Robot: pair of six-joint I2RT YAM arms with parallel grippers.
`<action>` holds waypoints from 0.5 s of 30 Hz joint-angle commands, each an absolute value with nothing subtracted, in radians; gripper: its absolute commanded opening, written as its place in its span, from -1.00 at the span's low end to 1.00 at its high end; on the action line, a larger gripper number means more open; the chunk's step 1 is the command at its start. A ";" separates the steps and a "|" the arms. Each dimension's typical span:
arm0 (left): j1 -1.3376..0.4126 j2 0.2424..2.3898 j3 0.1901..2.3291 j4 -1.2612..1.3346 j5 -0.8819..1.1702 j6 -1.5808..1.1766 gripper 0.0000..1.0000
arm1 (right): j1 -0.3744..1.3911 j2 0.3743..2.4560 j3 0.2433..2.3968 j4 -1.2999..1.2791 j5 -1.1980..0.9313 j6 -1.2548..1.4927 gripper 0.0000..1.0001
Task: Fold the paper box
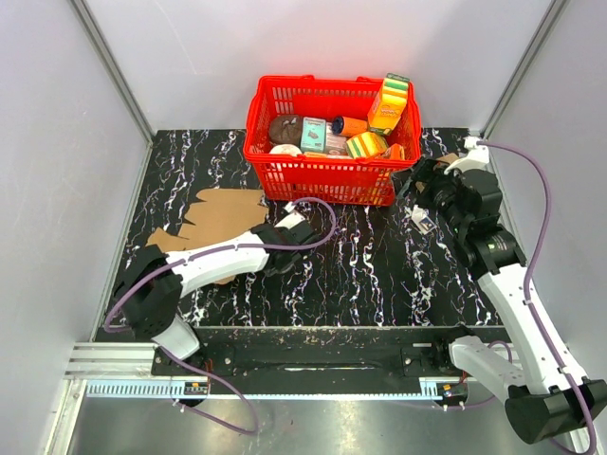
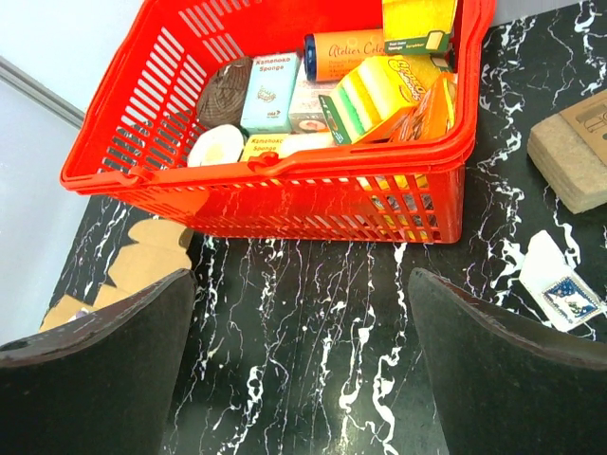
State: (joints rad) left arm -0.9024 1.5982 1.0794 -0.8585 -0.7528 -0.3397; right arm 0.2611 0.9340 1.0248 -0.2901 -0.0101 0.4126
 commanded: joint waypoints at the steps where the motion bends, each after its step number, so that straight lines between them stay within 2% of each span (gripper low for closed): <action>1: -0.954 1.516 1.091 -1.035 -0.654 -0.428 -1.00 | 0.264 0.908 1.083 -0.307 0.021 0.397 0.99; 9: -1.153 1.442 1.149 -1.167 -0.496 -0.500 -1.00 | 0.264 0.894 1.109 -0.337 0.026 0.397 0.99; 15: -1.403 1.541 1.279 -1.213 -0.512 -0.546 -1.00 | 0.265 0.876 1.126 -0.362 0.031 0.393 0.99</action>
